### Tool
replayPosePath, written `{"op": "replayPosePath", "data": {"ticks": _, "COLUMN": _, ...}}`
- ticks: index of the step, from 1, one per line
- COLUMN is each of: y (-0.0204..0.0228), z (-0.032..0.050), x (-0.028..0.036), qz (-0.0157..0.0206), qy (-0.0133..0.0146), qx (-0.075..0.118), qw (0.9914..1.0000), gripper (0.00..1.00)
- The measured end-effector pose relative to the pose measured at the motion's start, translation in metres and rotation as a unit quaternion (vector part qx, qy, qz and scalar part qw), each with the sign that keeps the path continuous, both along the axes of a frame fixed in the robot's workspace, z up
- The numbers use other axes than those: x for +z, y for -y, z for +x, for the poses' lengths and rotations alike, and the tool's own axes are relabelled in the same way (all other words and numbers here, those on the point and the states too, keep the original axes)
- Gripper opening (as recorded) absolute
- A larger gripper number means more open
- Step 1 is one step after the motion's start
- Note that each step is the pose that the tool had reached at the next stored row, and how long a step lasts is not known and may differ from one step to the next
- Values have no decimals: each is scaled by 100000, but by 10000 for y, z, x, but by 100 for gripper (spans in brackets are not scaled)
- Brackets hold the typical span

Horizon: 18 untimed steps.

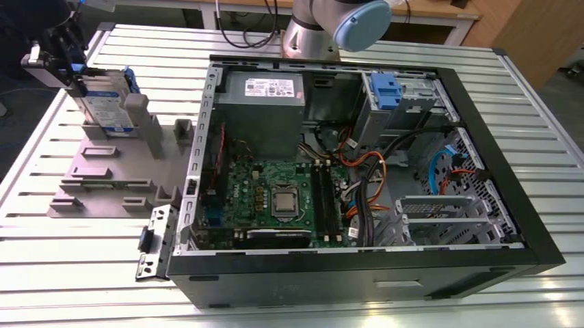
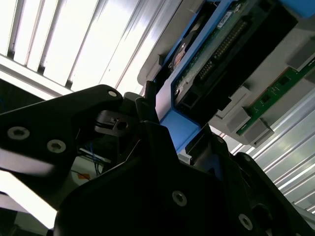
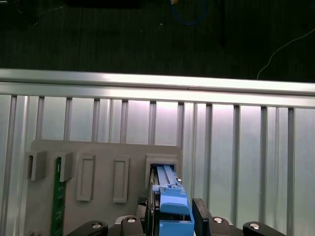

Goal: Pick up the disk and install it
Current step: 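Pick up the disk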

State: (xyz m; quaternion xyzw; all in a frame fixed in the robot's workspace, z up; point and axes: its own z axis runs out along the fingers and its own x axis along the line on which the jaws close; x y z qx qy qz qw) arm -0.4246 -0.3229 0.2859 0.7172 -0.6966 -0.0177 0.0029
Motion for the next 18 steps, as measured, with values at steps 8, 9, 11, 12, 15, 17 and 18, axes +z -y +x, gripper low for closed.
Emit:
{"op": "replayPosePath", "data": {"ticks": 8, "y": 0, "z": 0, "x": 4, "qz": 2, "qy": -13, "qx": -2, "qw": 100000, "gripper": 48}}
{"op": "replayPosePath", "data": {"ticks": 9, "y": 0, "z": 0, "x": 4, "qz": 1, "qy": -13, "qx": 1, "qw": 100000, "gripper": 48}}
{"op": "replayPosePath", "data": {"ticks": 11, "y": 0, "z": 0, "x": 5, "qz": 2, "qy": -14, "qx": -1, "qw": 100000, "gripper": 48}}
{"op": "replayPosePath", "data": {"ticks": 12, "y": 0, "z": 0, "x": 5, "qz": 2, "qy": -16, "qx": 1, "qw": 100000, "gripper": 48}}
{"op": "replayPosePath", "data": {"ticks": 15, "y": 0, "z": 0, "x": 5, "qz": 0, "qy": -16, "qx": -3, "qw": 100000, "gripper": 47}}
{"op": "replayPosePath", "data": {"ticks": 17, "y": 0, "z": 0, "x": 6, "qz": -1, "qy": -16, "qx": 0, "qw": 100000, "gripper": 47}}
{"op": "replayPosePath", "data": {"ticks": 18, "y": 0, "z": 0, "x": 6, "qz": -1, "qy": -15, "qx": -1, "qw": 100000, "gripper": 40}}
